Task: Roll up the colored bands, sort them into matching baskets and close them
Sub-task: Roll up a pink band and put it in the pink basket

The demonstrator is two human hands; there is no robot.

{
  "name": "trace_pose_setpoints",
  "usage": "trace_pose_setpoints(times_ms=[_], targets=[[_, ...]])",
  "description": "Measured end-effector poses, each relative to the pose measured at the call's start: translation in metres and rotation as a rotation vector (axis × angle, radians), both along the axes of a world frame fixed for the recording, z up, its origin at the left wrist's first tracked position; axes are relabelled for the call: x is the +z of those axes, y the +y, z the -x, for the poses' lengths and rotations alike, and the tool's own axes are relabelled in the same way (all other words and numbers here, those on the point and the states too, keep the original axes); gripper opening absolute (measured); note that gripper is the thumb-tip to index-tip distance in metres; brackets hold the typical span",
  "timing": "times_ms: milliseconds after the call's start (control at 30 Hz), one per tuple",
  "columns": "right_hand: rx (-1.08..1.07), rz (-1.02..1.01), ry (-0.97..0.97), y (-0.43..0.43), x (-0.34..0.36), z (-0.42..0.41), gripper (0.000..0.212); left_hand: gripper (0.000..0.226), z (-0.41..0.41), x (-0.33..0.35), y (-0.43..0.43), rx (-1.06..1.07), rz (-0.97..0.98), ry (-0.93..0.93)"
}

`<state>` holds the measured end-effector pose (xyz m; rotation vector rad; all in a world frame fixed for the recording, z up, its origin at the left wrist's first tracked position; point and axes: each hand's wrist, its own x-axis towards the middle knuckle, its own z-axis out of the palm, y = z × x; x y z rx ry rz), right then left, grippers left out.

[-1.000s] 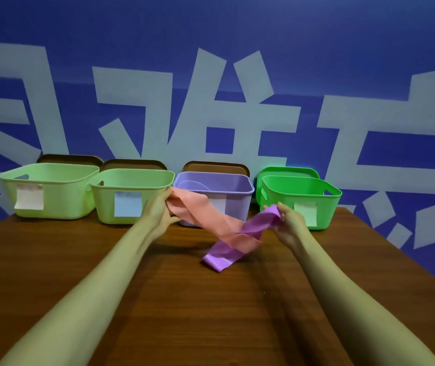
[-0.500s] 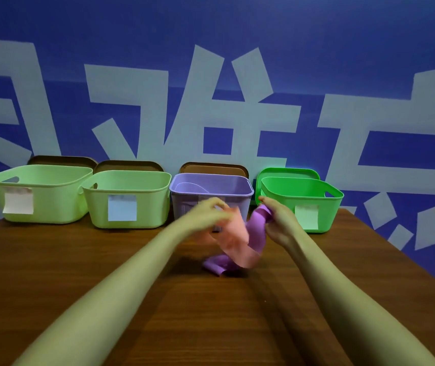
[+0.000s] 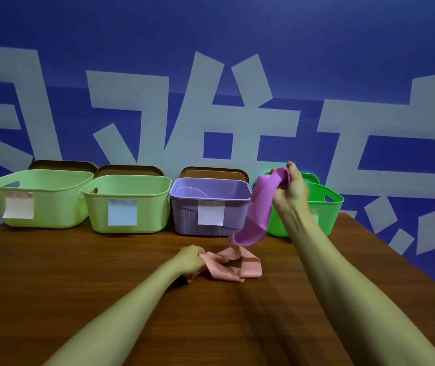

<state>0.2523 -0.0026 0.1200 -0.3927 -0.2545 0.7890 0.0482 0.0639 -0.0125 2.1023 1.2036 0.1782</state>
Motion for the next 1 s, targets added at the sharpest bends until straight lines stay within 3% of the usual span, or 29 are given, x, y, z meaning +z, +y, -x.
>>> trace_pose_setpoints(times_ms=[100, 167, 267, 333, 467, 533, 633, 733, 767, 867, 933, 1000], targets=[[-0.093, 0.054, -0.091, 0.0, 0.003, -0.005, 0.012, 0.024, -0.013, 0.003, 0.009, 0.115, 0.079, -0.192], [-0.264, 0.198, -0.274, 0.002, 0.0, -0.007, 0.015, 0.031, -0.02, 0.014, 0.014, 0.244, 0.193, -0.423], [-0.467, 0.389, -0.515, 0.003, -0.013, -0.011, 0.016, 0.016, -0.016, 0.05, 0.015, 0.484, 0.259, -0.865], [-0.479, 0.511, -0.693, 0.005, -0.03, -0.013, 0.015, 0.009, -0.017, 0.077, 0.01, 0.464, 0.206, -0.976], [-0.124, 0.783, -1.01, 0.007, -0.071, 0.001, 0.019, 0.008, -0.029, 0.109, -0.014, 0.237, 0.014, -0.663], [-0.029, 0.842, -1.156, 0.005, -0.084, 0.009, 0.022, 0.019, -0.033, 0.113, -0.015, 0.277, -0.075, -0.681], [0.055, 0.673, -1.254, -0.009, -0.081, 0.025, 0.022, 0.017, -0.036, 0.123, -0.019, 0.301, -0.01, -0.88], [0.221, 0.466, -1.142, -0.018, -0.072, 0.039, 0.033, 0.024, -0.035, 0.125, -0.019, 0.263, -0.098, -0.727], [0.209, 0.442, -1.184, -0.021, -0.068, 0.044, 0.033, 0.025, -0.034, 0.123, -0.018, 0.237, -0.131, -0.699], [0.024, 0.423, -1.337, -0.02, -0.055, 0.047, 0.003, 0.025, -0.025, 0.12, -0.015, 0.169, -0.312, -0.621], [0.0, 0.41, -1.305, -0.022, -0.044, 0.044, 0.015, 0.017, -0.015, 0.118, -0.013, 0.126, -0.434, -0.578], [0.081, 0.401, -1.255, -0.026, -0.034, 0.04, 0.018, 0.004, -0.007, 0.115, -0.007, 0.06, -0.436, -0.534]])
